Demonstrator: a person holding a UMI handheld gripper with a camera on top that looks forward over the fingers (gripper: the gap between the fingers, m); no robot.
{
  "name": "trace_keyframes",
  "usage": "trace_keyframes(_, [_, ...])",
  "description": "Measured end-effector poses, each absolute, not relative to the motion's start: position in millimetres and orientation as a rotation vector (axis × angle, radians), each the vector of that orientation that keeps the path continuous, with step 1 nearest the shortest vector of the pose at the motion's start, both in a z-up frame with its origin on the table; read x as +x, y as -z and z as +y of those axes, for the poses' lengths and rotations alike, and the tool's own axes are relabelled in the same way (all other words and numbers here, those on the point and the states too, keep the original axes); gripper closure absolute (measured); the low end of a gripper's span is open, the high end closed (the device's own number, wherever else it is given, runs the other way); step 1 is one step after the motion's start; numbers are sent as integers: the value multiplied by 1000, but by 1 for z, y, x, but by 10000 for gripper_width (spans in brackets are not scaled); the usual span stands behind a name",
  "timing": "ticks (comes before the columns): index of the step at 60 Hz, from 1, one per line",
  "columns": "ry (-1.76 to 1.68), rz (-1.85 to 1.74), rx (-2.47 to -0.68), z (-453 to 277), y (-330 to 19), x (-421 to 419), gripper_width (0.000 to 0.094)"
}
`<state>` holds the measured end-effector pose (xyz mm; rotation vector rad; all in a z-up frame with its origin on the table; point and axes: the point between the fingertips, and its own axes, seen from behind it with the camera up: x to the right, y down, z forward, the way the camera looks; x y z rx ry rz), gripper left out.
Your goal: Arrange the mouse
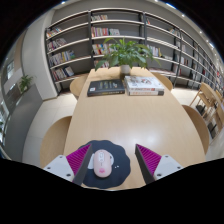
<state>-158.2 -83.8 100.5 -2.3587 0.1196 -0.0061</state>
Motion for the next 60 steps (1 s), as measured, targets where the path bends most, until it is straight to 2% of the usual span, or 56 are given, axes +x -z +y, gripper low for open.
trace_keyframes(8, [23,125,-2294,-111,-154,-128,66])
trace_keyframes(16, [34,112,-2273,-150,-179,-98,76])
trace_keyframes(40, [69,64,-2260,-261,-185,-24,83])
trace_keyframes(60, [41,68,-2255,-283,-185,-10,81])
